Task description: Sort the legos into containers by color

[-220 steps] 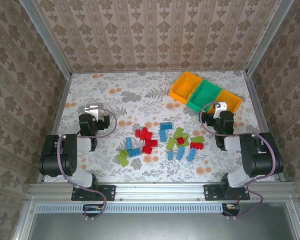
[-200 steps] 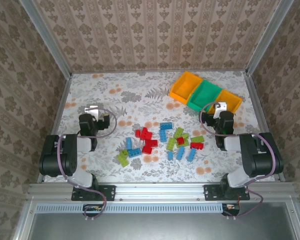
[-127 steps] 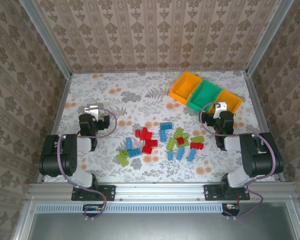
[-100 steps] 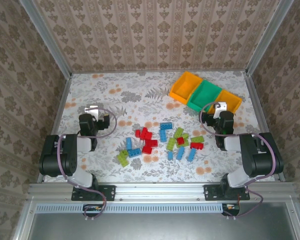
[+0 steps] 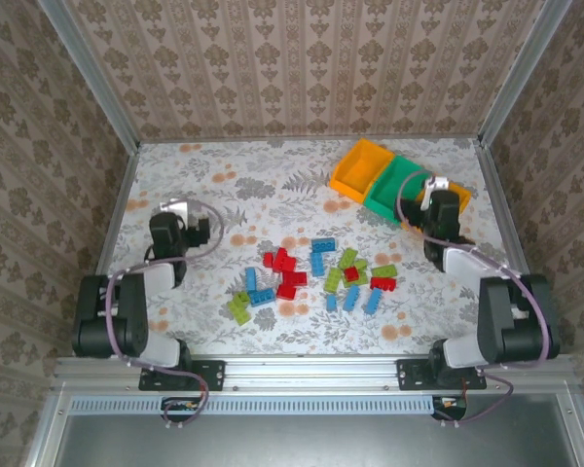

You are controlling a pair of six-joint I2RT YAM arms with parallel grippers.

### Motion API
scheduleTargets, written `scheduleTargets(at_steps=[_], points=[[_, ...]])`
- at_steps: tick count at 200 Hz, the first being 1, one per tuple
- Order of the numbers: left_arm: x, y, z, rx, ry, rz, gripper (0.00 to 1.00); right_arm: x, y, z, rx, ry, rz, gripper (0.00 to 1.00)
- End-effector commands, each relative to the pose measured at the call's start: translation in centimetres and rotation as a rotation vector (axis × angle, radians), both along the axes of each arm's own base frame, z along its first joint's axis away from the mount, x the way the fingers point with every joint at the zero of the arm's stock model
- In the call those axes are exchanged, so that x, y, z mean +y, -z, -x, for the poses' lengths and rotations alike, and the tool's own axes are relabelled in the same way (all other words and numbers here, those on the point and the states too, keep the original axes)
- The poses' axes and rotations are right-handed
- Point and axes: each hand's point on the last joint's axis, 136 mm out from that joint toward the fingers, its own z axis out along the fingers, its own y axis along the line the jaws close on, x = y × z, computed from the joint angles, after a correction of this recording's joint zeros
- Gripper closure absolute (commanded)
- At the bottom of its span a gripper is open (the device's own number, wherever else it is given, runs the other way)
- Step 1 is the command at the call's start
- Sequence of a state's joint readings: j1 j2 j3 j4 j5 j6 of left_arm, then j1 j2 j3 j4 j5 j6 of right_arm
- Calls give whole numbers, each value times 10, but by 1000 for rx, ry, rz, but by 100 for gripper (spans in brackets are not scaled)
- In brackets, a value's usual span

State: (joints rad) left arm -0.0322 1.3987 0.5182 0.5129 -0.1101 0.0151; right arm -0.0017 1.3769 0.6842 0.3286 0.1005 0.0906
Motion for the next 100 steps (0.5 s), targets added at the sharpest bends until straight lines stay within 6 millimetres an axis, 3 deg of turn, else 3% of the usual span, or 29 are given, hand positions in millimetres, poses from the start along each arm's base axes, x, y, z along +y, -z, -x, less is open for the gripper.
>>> scheduleTargets(at_steps=[1,12,30,66,100], points=[[8,-50,8,6,-136,85,0,-11,-9,28,102,93,-25,6],[0,-63,15,9,-145,151,0,-15,-14,35,117,130,-45,5],[-35,-69,25,51,-51,207,0,-24,-10,48,215,205,-77,5],[-109,-64,49,122,160,173,0,-48,12,68,388,320,-149,10],[-147,-61,68,140,276,132,0,-70,33,81,470,400,-163,14]])
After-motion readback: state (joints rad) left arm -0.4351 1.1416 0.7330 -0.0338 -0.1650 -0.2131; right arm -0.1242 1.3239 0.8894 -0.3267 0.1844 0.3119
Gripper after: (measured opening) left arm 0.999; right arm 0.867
